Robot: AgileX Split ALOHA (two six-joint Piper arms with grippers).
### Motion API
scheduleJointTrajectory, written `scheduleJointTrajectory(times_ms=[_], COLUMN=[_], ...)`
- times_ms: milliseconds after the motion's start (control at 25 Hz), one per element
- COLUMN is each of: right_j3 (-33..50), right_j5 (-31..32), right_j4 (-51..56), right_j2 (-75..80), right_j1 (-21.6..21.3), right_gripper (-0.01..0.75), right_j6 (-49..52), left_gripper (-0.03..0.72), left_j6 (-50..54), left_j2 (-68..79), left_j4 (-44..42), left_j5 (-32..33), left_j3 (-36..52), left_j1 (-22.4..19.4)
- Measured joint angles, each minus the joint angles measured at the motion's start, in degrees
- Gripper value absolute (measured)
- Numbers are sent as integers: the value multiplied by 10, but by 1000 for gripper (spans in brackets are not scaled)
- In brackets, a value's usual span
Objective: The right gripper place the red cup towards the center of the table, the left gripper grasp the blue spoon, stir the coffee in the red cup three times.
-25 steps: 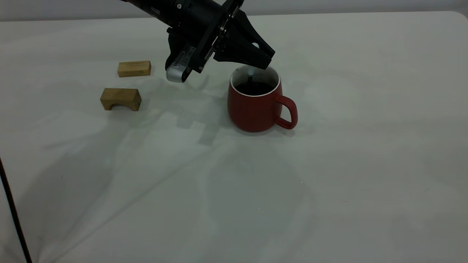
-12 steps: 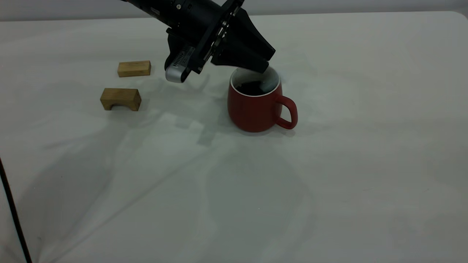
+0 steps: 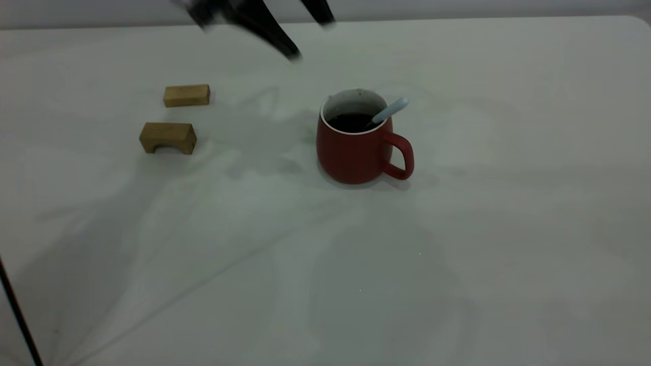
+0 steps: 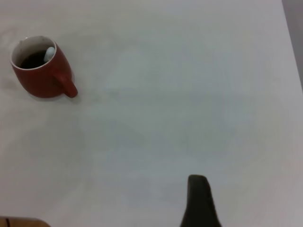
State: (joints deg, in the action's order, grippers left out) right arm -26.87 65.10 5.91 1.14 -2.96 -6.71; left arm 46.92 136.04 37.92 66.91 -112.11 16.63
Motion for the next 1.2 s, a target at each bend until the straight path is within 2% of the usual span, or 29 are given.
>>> scheduleJointTrajectory(times_ms=[320,520,800,920,1200], right_j3=[0,0,0,0,0], right_j5=[0,0,0,0,0], right_j4=[0,0,0,0,0], right_j2=[0,0,0,0,0], right_j1=[0,0,0,0,0], right_gripper=[586,586,586,586,586], right_j6=[0,0,0,0,0], left_gripper=[568,569,569,569,569], left_j6=[-24,-149,-266,-303,-297], left_j2=[-143,-266,-446,-543,-776], left_j4=[-186,-329,-411,-417,-488], left_j5=[0,0,0,0,0], left_j3=[-20,-20,-10,54,340], left_j1=[0,0,0,0,0])
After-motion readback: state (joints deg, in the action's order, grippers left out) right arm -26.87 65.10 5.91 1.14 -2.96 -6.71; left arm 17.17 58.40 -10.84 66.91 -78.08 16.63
